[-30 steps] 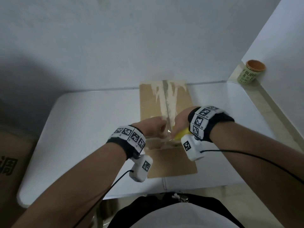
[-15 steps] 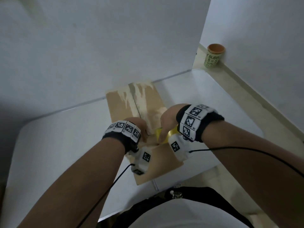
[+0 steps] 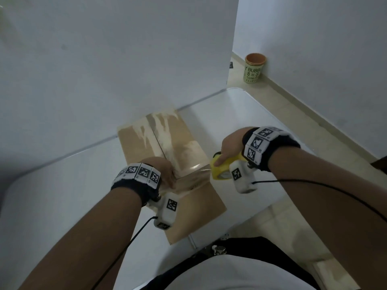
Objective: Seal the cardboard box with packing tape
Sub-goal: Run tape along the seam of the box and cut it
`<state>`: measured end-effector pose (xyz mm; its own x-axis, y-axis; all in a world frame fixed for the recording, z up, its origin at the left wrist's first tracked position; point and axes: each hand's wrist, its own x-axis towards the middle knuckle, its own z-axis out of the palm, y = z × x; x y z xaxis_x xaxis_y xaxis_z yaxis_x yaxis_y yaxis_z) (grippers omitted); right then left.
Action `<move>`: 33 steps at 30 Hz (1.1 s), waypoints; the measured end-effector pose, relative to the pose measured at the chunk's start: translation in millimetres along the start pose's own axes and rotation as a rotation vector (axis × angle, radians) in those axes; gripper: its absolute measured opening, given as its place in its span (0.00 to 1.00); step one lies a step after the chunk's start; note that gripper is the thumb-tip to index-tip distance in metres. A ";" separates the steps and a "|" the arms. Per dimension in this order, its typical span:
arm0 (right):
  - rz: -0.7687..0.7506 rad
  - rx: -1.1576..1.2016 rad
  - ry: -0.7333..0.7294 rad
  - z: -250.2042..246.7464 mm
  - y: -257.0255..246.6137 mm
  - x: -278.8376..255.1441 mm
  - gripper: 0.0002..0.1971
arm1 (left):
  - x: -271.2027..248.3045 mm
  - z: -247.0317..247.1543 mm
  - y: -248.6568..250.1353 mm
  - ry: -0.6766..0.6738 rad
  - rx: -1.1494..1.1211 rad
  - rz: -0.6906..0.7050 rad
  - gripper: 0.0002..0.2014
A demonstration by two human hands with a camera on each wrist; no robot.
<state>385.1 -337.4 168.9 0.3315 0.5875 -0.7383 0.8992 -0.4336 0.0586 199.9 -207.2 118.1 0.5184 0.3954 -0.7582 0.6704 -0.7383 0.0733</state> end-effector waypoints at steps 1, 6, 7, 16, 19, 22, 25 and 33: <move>0.003 0.012 -0.050 -2.1 2.9 -3.3 0.39 | 0.0 -0.7 0.3 -0.015 0.005 -0.006 0.15; 0.014 0.046 -0.182 -6.2 15.1 -3.2 0.39 | 2.2 -3.5 2.2 -0.026 0.029 -0.018 0.16; 0.026 0.013 -0.129 -4.6 16.0 -0.1 0.38 | 1.9 -3.8 3.1 -0.034 0.031 -0.021 0.14; 0.098 0.124 0.123 22.1 20.0 32.1 0.24 | 7.3 -0.4 0.4 -0.035 -0.042 -0.036 0.27; 0.127 0.120 0.223 32.8 18.7 32.8 0.21 | 7.2 -0.5 0.7 -0.039 -0.057 -0.032 0.25; 0.115 0.170 0.261 37.4 15.6 41.9 0.21 | 7.0 0.0 -2.0 -0.045 -0.062 -0.016 0.23; 0.107 0.177 0.284 37.1 15.4 45.3 0.20 | 5.7 -0.4 -2.2 -0.045 -0.049 -0.007 0.19; 0.072 0.128 0.360 41.1 11.9 57.5 0.18 | 2.1 0.7 -3.7 -0.026 -0.080 0.008 0.19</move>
<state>403.1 -336.9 99.5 0.4917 0.7451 -0.4506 0.8348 -0.5506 0.0006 198.1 -204.0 115.8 0.5110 0.3742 -0.7739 0.7070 -0.6951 0.1307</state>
